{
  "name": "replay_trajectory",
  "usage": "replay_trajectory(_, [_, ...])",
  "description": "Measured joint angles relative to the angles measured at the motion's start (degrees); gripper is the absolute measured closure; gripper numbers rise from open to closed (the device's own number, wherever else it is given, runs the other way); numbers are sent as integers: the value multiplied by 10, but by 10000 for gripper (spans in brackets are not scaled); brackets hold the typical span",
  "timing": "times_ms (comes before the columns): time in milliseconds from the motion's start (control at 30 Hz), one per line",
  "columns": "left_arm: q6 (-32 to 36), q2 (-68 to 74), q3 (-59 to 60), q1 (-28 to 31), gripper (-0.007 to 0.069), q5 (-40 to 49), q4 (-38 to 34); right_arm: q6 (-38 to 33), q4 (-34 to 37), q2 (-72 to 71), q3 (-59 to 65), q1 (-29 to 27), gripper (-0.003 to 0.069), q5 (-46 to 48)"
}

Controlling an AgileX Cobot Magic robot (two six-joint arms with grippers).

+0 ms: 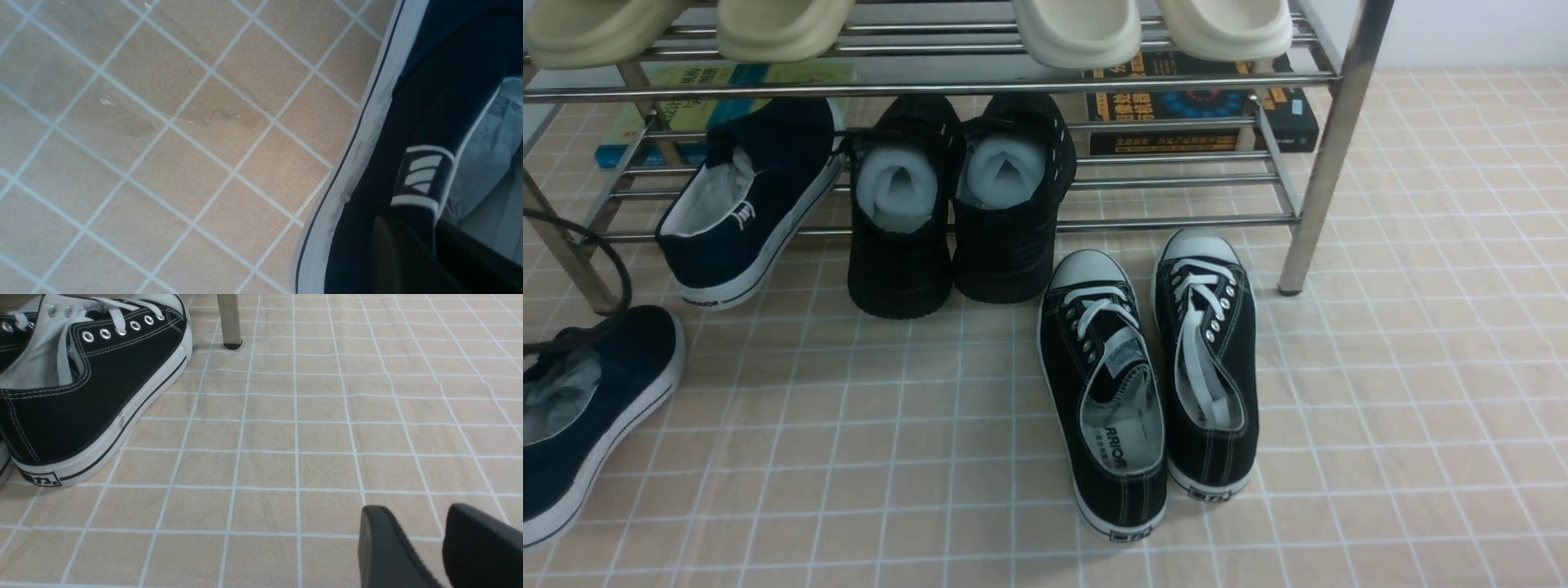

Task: Take the shoes off the shelf from the light coffee tablecloth by hand.
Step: 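Set the held shoe down on the floor in front of the rack with the left gripper, then grasp the leftmost shoe on the bottom shelf of the shoe rack with the left gripper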

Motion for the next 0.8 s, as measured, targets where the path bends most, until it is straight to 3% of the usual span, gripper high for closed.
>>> replay_trajectory(200, [0, 0, 22, 0, 573, -24, -2, 0, 0, 0, 0, 0, 420, 0])
replay_trajectory(633, [15, -3, -34, 0, 348, -21, 16, 0, 0, 0, 0, 0, 420, 0])
replay_trajectory(800, [36, -3, -91, 0, 333, 9, -38, 0, 0, 0, 0, 0, 420, 0])
